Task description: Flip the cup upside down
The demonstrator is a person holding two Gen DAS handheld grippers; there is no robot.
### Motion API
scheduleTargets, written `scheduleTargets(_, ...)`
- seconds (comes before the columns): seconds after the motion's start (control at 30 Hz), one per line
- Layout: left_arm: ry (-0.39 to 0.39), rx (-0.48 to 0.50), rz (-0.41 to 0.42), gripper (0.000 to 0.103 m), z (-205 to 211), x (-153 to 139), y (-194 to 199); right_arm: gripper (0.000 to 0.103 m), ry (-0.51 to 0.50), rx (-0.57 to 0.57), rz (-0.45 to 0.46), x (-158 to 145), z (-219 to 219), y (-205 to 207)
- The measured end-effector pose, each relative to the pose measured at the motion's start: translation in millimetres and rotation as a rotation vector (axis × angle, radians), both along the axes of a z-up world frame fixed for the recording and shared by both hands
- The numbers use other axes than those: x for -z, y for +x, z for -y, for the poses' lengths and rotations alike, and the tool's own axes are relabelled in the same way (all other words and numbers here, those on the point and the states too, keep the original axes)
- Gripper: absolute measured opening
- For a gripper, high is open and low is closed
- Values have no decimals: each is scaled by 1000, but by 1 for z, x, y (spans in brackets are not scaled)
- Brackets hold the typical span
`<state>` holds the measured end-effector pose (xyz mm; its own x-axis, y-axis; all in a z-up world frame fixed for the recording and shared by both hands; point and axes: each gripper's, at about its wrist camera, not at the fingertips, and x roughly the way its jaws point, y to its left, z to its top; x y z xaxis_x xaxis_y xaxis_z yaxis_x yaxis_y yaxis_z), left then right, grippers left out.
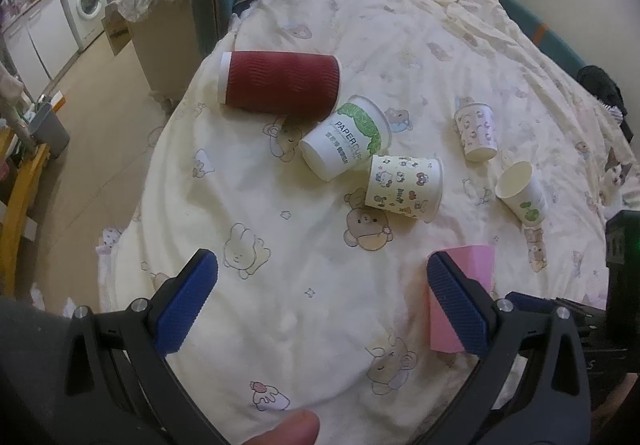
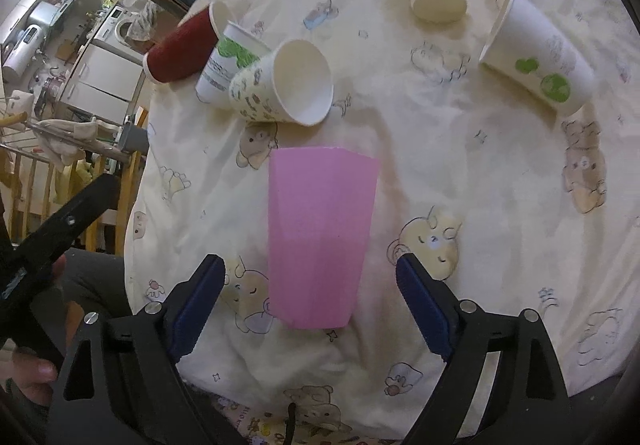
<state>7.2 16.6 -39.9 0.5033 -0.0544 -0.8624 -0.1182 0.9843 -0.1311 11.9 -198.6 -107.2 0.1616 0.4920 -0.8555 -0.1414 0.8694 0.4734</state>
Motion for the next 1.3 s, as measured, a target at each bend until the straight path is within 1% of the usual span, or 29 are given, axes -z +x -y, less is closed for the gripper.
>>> scheduleTargets(0.1, 16, 2, 30, 103, 2, -6, -3, 90, -17, 22, 50, -14, 7, -3)
scheduleTargets(0.2, 31, 16, 57, 103, 5, -12, -4, 90, -43, 51, 131, -36, 18, -10)
scheduleTargets(0.33, 40, 23, 67, 103, 10, -15, -6, 91, -38, 102, 236, -63, 38, -20)
scheduleTargets(0.4, 44, 25, 76, 103, 14, -18, -8, 95, -44, 135, 281, -74, 48, -24)
scheduleTargets(0.43, 53, 24, 82, 103, 18, -19, -9, 101, -48, 152, 305, -78, 53, -25)
scheduleTargets(0.47, 52, 27, 84, 103, 21, -20, -10, 103, -52, 168, 339, -82, 58, -27)
scheduleTargets(0.5, 53, 33, 87, 103, 25, -21, -11, 103, -62, 180, 373, -85, 62, -29)
scheduleTargets(0.57, 63, 51, 87, 103, 34, -20, -12, 103, -79, 203, 399, -84, 67, -31)
scheduleTargets(0.67, 69, 71, 77, 103, 49, -16, -14, 103, -89, 243, 406, -80, 75, -32)
scheduleTargets(0.8, 30, 96, 15, 103, 70, 0, -12, 103, -92, 312, 409, -81, 94, -33)
scheduleTargets(0.87, 13, 108, -25, 102, 81, 8, -8, 103, -64, 351, 384, -77, 108, -32)
scheduleTargets(0.93, 14, 119, -67, 101, 91, 14, -3, 103, -39, 379, 353, -73, 118, -32)
scheduleTargets(1.13, 18, 158, -204, 99, 116, 35, 14, 103, -29, 397, 347, -72, 126, -36)
scheduleTargets(1.17, 21, 161, -229, 94, 120, 40, 17, 103, -29, 398, 346, -72, 126, -36)
scheduleTargets(1.23, 19, 167, -269, 90, 127, 50, 19, 103, -24, 401, 344, -72, 128, -37)
scheduleTargets(1.3, 18, 168, -290, 90, 130, 56, 21, 103, -18, 407, 339, -72, 130, -36)
